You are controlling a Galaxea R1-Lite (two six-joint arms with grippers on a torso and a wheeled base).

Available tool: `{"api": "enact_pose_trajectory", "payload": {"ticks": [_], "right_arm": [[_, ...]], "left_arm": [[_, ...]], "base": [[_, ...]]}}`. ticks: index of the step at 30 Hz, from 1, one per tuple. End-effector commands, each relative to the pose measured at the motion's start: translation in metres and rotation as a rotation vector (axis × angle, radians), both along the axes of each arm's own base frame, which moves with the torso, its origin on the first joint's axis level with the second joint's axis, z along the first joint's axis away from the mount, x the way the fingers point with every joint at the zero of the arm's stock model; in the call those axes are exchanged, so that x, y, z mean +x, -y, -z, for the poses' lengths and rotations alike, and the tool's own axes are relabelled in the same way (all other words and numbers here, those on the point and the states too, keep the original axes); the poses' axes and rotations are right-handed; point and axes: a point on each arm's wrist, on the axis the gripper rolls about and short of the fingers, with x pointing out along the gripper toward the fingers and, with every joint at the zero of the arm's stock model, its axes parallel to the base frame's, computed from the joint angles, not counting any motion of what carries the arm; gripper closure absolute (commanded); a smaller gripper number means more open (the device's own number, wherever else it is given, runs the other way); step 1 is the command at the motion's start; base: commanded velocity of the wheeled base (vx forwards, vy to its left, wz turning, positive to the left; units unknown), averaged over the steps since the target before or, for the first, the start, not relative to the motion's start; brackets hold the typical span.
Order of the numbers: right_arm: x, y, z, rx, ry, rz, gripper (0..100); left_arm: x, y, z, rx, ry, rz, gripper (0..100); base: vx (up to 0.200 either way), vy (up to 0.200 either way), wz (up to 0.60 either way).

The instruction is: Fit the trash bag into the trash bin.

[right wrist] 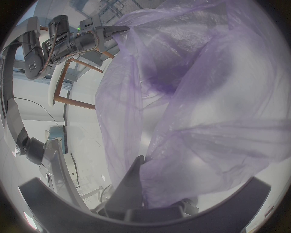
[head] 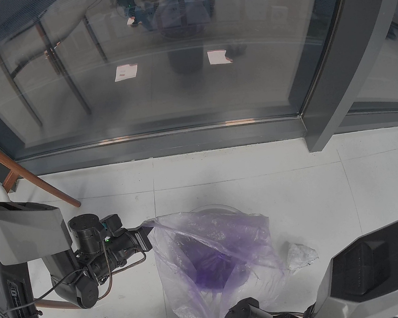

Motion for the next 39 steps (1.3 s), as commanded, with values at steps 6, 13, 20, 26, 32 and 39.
{"api": "enact_pose_trajectory", "payload": {"ticks": [6, 13, 20, 26, 32, 39], "right_arm": [[0.0, -0.033, 0.012, 0.063, -0.012, 0.01, 100], [0.002, -0.033, 0.011, 0.141, -0.098, 0.154, 100], [0.008, -0.035, 0.005, 0.211, -0.146, 0.246, 0], [-0.004, -0.011, -0.049, 0.314, -0.134, 0.268, 0], [-0.025, 0.034, -0.094, 0.417, -0.182, 0.174, 0], [-0.035, 0.072, -0.09, 0.328, -0.161, 0.152, 0]], "left_arm": [[0.008, -0.012, 0.02, 0.058, 0.006, -0.031, 100], [0.021, -0.007, 0.024, 0.062, 0.03, -0.051, 100], [0.038, -0.002, 0.03, 0.057, 0.061, -0.063, 100], [0.035, 0.002, 0.031, 0.053, 0.061, -0.05, 100], [0.034, 0.002, 0.029, 0.054, 0.065, -0.05, 100], [0.033, 0.003, 0.02, 0.045, 0.089, -0.048, 100]], "base": [[0.0, 0.0, 0.0], [0.0, 0.0, 0.0], [0.0, 0.0, 0.0], [0.0, 0.0, 0.0], [0.0, 0.0, 0.0], [0.0, 0.0, 0.0]]}}
